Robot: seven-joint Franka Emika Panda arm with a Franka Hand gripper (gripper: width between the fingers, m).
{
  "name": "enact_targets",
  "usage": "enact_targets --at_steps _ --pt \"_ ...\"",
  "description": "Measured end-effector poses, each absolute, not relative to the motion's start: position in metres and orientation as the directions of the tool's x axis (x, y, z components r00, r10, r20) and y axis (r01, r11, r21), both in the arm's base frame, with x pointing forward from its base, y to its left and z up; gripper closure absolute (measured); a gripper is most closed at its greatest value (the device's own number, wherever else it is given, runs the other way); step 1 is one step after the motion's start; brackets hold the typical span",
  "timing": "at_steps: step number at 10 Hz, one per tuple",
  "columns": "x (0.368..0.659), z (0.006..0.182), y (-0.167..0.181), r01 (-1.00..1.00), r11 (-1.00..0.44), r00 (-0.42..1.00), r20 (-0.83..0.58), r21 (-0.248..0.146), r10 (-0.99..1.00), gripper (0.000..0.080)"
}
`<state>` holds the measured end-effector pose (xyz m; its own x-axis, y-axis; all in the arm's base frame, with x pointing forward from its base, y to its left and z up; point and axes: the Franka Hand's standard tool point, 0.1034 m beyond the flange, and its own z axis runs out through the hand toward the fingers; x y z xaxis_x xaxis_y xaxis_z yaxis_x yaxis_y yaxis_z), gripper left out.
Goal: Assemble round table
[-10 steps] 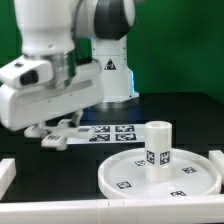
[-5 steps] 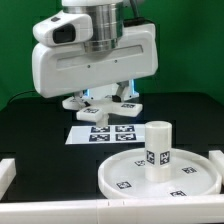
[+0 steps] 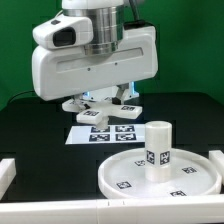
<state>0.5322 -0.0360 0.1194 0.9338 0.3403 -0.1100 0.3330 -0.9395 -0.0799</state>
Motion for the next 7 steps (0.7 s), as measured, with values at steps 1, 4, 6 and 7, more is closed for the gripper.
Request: enact_targets --at_steps 1,4,6,7 --pt "0.543 0.130 -0.016 0.316 -0.946 0.942 -0.095 -0.074 0.322 0.0348" --pt "0.555 0.141 0.020 0.292 -0.954 0.951 -0.087 -0.070 0.298 0.0348" --pt "0.556 0.137 0.021 0.301 -0.951 0.948 -0.081 -0.069 0.306 0.0348" --pt "0.556 0.137 0.022 0.302 -0.951 0.948 -0.081 -0.069 0.307 0.0348"
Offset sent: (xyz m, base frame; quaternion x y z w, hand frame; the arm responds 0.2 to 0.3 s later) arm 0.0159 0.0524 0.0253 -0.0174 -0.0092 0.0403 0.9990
